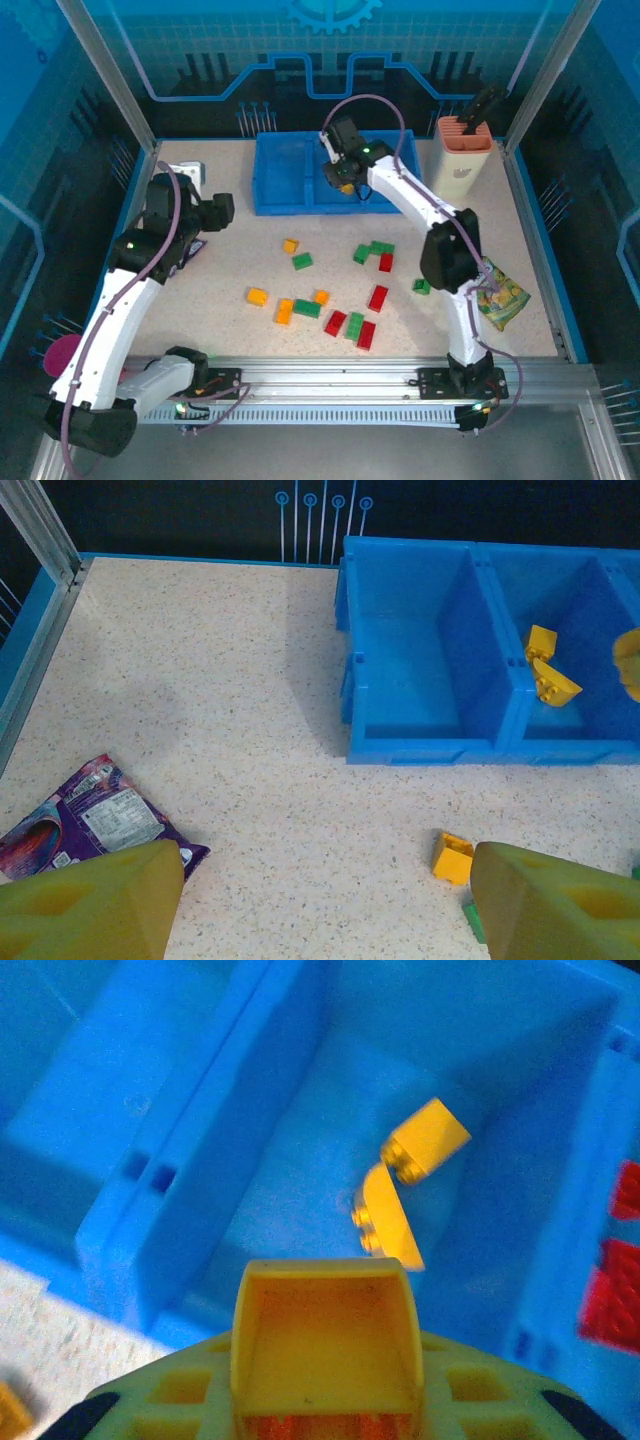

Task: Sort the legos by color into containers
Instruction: Place the lego in the container.

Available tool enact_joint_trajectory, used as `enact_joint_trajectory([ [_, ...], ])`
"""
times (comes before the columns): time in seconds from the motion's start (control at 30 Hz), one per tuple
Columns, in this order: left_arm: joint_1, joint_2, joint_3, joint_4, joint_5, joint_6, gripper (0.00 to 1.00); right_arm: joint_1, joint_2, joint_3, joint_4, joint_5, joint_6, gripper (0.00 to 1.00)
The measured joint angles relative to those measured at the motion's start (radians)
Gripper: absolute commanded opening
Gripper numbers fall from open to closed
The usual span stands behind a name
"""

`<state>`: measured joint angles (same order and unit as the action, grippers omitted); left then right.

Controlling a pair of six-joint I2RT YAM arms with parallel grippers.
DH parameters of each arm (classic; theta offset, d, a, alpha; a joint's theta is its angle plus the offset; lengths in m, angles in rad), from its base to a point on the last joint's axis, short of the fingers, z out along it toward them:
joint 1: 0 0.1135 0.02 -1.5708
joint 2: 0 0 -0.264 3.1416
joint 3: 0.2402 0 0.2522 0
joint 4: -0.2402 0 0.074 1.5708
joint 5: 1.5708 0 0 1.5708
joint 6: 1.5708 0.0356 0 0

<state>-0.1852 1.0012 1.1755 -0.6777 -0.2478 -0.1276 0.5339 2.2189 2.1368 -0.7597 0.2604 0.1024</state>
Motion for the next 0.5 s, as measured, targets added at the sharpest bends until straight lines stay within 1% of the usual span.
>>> enact_joint_trajectory([
  [0.13,0.008,0.000,0.000,0.001,0.001,0.012,0.77,-0.020,0.184,0.178,-0.006,-0.043,0.001,0.30],
  [0.23,0.010,0.001,0.000,0.001,0.002,0.021,0.77,-0.038,0.290,0.287,-0.023,-0.068,0.006,0.30],
  [0.37,0.011,0.004,0.000,0.001,0.004,0.023,0.77,-0.058,0.352,0.364,-0.040,-0.100,0.018,0.33],
  [0.5,0.012,0.006,0.000,0.001,0.009,0.023,0.78,-0.075,0.357,0.375,-0.040,-0.134,0.032,0.38],
])
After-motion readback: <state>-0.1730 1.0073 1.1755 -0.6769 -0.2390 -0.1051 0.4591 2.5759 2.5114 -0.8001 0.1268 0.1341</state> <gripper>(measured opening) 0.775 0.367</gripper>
